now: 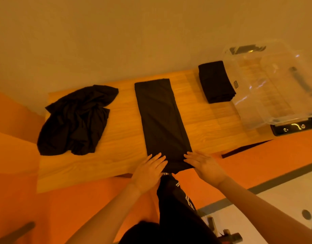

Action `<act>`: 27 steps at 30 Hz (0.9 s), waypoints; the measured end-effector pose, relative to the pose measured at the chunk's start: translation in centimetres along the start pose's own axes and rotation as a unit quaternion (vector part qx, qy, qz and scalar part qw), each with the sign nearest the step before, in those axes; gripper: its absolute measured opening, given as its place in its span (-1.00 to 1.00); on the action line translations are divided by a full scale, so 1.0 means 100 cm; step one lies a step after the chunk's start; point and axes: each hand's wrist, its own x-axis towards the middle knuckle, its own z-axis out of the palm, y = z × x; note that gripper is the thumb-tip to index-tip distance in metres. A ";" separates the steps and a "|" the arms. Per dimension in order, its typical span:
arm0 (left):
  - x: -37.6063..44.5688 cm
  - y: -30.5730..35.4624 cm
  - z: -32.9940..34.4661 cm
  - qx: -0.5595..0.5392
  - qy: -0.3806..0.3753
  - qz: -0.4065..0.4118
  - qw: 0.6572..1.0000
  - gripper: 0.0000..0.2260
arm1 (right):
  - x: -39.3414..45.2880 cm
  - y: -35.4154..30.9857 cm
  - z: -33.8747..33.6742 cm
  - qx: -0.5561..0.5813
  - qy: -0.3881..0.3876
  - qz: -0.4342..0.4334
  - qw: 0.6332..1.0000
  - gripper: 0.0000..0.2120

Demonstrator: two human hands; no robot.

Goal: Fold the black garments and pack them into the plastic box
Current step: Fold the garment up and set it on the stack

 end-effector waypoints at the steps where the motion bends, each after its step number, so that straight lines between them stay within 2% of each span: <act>1: -0.008 -0.003 0.000 0.018 -0.026 -0.005 0.999 -0.47 | 0.000 -0.003 -0.003 0.009 -0.010 0.011 1.000 -0.50; 3: -0.020 -0.010 0.003 0.061 -0.030 -0.003 0.998 -0.34 | 0.001 -0.005 -0.007 0.003 -0.024 0.008 1.000 -0.50; 5: -0.025 -0.019 0.008 0.075 -0.022 -0.005 0.997 -0.27 | 0.001 -0.006 -0.007 -0.029 -0.038 -0.018 0.999 -0.61; 6: -0.025 -0.024 0.008 0.086 -0.010 0.003 0.996 -0.24 | 0.000 -0.006 -0.005 -0.051 -0.049 -0.026 0.997 -0.61; 8: -0.020 -0.030 0.005 0.127 0.001 0.023 0.992 -0.16 | -0.001 -0.006 0.000 -0.093 -0.099 -0.032 0.990 -0.38; 11: -0.008 -0.036 0.003 0.169 -0.017 0.059 0.984 -0.12 | 0.001 -0.002 0.009 -0.133 -0.146 -0.020 0.980 0.09; 13: -0.003 -0.038 0.007 0.188 -0.035 0.087 0.978 -0.16 | 0.005 0.003 0.018 -0.150 -0.122 -0.025 0.981 0.19; 17: 0.000 -0.039 0.008 0.172 -0.054 0.094 0.979 -0.25 | 0.014 0.010 0.038 -0.152 -0.075 -0.070 0.983 0.14; 23: -0.001 -0.030 -0.001 0.151 -0.052 0.096 0.982 -0.45 | 0.018 0.003 0.043 -0.116 -0.042 -0.080 0.989 0.01; 25: -0.006 -0.024 -0.008 0.085 -0.031 0.066 0.994 -0.56 | 0.019 -0.002 0.034 -0.077 -0.034 -0.092 0.992 -0.08; 27: -0.014 -0.017 -0.020 -0.071 -0.028 -0.015 0.997 -0.62 | 0.017 -0.007 0.026 -0.007 -0.030 -0.069 0.997 -0.18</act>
